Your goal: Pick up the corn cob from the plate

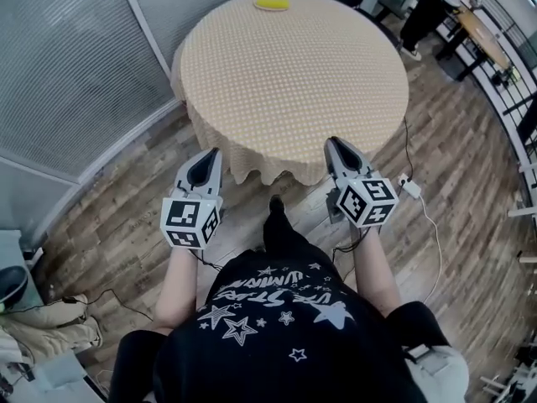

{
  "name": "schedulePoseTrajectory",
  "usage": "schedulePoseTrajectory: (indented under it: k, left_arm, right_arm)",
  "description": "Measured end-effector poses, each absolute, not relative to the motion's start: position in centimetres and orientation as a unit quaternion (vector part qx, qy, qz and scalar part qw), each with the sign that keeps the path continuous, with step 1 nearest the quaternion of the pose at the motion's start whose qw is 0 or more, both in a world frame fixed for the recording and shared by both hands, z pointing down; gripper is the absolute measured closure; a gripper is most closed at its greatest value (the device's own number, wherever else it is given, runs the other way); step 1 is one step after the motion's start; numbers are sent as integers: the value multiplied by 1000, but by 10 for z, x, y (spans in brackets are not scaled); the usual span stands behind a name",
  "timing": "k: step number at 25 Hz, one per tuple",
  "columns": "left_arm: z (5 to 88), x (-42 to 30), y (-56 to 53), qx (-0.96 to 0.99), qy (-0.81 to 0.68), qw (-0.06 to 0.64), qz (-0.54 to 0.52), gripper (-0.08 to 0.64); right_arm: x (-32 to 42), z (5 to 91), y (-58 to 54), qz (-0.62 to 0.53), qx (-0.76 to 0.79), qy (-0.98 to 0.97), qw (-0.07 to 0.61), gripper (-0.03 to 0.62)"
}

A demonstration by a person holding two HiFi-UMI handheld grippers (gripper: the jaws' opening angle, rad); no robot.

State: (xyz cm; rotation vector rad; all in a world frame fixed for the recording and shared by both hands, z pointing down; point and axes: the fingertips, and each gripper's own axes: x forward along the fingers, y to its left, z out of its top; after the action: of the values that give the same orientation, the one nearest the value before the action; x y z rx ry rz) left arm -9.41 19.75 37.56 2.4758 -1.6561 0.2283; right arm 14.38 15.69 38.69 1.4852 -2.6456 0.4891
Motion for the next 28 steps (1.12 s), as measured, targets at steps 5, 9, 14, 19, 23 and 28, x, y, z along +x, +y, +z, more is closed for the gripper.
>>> schedulePoseTrajectory:
  k: [5,9,14,19,23,28]
  left_arm:
    - [371,-106,133,812,-573,76,80,554]
    - [364,-102,80,809,-577,68,82,554]
    - [365,-104,33,802,-587,73,89,554]
    - [365,-117,-6,785,-608,80,90,554]
    - [364,-131,-34,773,-623,79,93,554]
    - [365,-146,-65,768,-628,84,96,554]
  right_arm:
    - [139,376,76,149,467,-871,28,546]
    - [144,366,14,145,468,-871,15,546]
    - [141,376,-42,157,457,-875,23,546]
    - [140,384,-98,161,450,-878,29,546]
    - [131,388,-136,166,428,-888,39,546]
    - [119,390,-172,171,424,-889,38,546]
